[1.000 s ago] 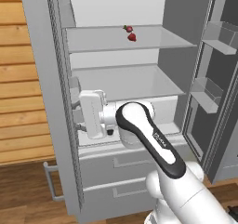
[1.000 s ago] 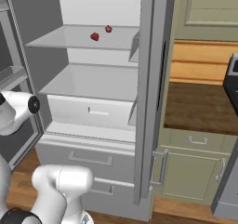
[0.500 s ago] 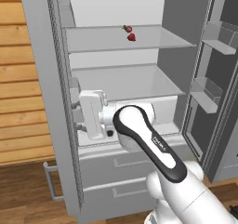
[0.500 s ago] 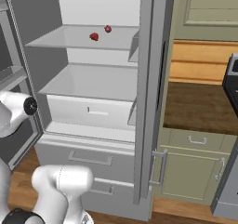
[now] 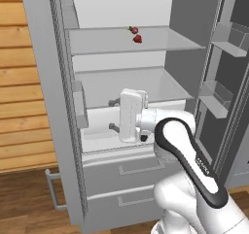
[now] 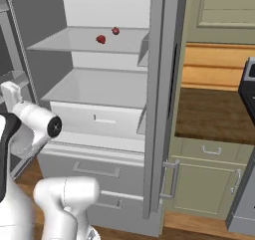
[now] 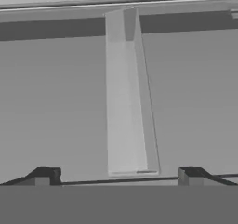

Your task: Take the strawberry from the fridge and place it on top of the pancake, located on the dining counter.

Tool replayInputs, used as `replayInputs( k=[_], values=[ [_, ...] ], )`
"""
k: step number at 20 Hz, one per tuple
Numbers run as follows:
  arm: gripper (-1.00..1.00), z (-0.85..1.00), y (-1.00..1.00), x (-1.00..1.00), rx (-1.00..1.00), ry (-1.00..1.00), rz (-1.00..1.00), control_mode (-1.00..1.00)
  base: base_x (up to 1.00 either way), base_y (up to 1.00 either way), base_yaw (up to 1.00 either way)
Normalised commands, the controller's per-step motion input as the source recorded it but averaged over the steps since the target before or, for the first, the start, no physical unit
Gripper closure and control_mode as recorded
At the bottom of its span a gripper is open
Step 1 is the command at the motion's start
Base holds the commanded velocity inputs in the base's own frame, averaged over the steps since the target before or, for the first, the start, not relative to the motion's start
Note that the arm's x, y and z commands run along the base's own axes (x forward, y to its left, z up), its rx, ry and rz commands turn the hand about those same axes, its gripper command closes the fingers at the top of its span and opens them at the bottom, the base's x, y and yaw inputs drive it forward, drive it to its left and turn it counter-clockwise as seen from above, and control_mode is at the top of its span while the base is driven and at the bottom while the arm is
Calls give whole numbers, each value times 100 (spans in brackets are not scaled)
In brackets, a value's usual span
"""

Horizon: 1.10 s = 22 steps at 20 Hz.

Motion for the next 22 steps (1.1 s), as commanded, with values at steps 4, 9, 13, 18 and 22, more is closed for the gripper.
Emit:
replayInputs(
  k=[4, 9, 13, 18, 22],
  values=[
    [-100, 0, -86, 69, -21, 7, 0, -100, 0, 0, 0],
    [-100, -12, -61, 60, -51, 1, 0, -100, 0, 0, 0],
    [-100, -28, -43, 56, -84, 1, 1, -100, 0, 0, 0],
    [-100, -28, -50, 17, -94, 10, 9, -100, 0, 0, 0],
    [-100, -22, -63, 0, -89, 40, 8, -100, 0, 0, 0]
  ],
)
